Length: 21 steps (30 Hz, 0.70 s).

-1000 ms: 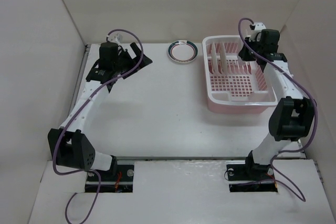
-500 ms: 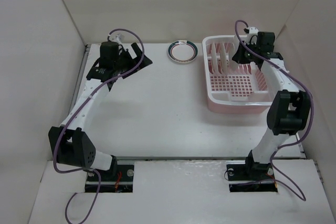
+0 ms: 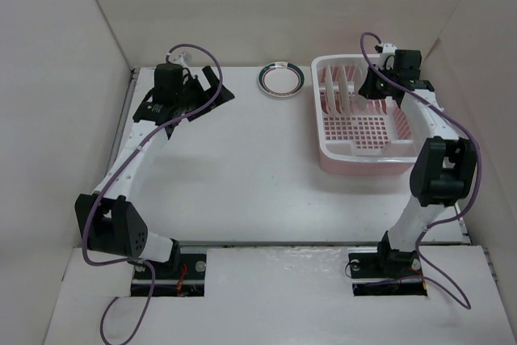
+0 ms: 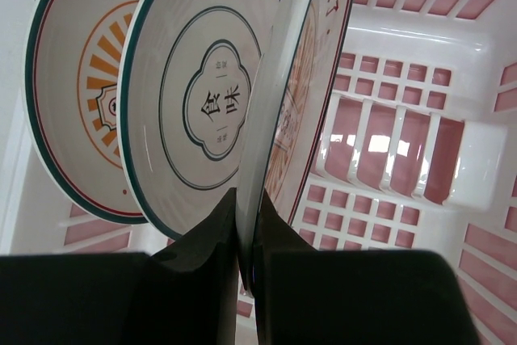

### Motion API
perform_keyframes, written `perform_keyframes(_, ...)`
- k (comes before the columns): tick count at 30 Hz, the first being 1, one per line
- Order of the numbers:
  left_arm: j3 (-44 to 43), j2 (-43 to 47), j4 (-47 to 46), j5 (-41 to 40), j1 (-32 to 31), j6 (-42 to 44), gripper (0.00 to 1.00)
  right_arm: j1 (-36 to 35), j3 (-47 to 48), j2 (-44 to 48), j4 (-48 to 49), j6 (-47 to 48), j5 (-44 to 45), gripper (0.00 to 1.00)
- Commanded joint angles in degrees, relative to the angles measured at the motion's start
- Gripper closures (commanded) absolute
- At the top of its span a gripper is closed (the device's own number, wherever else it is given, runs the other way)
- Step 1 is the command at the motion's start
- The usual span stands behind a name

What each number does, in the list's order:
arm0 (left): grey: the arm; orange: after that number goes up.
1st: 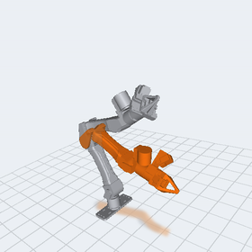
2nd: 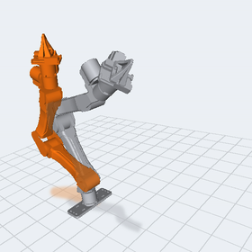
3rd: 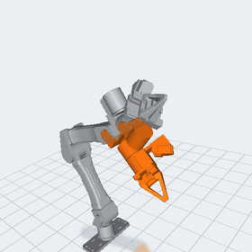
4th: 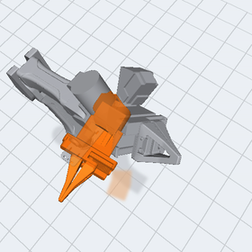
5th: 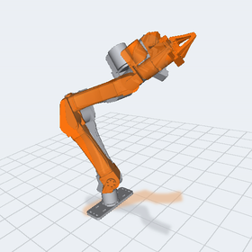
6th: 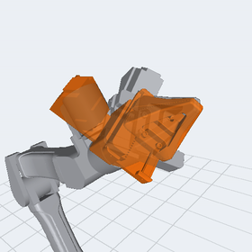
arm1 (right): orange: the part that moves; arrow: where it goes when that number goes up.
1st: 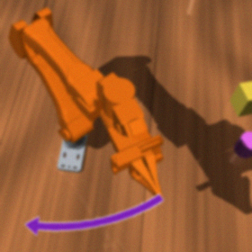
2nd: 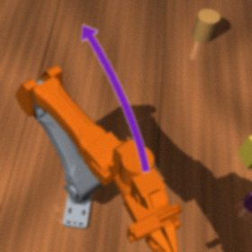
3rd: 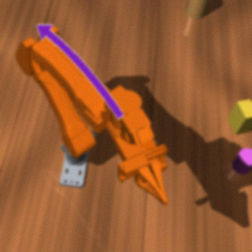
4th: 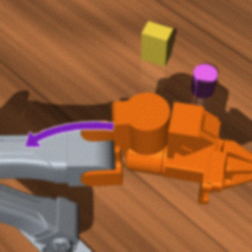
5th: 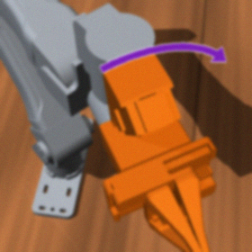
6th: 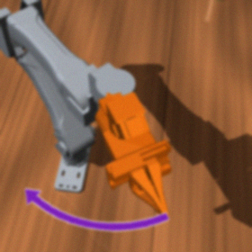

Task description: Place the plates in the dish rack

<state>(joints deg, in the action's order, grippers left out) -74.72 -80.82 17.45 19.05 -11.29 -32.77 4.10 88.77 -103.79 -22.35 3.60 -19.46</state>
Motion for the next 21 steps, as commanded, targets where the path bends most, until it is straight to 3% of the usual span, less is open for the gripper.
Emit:
perform_keyframes(1,-2.5,0.7,-0.8,0.3,0.0,1.3,0.0,0.2,2.2,-0.3,2.4,0.9,2.0,1.0)
perform_keyframes(4,-2.5,0.7,-0.8,0.3,0.0,1.8,0.0,0.2,2.2,-0.3,2.4,0.9,2.5,0.96)
perform_keyframes(12,-2.0,0.7,-0.8,0.3,0.0,2.4,0.0,0.2,1.7,-0.8,2.4,0.3,3.0,0.63)
perform_keyframes(17,-2.0,0.1,-0.8,0.8,0.0,2.9,0.0,0.2,2.4,0.3,1.9,-0.3,3.0,0.59)
perform_keyframes(21,-1.4,-0.4,-2.3,0.8,0.0,2.9,0.0,0.2,4.2,4.2,-0.1,-1.5,5.2,0.39)
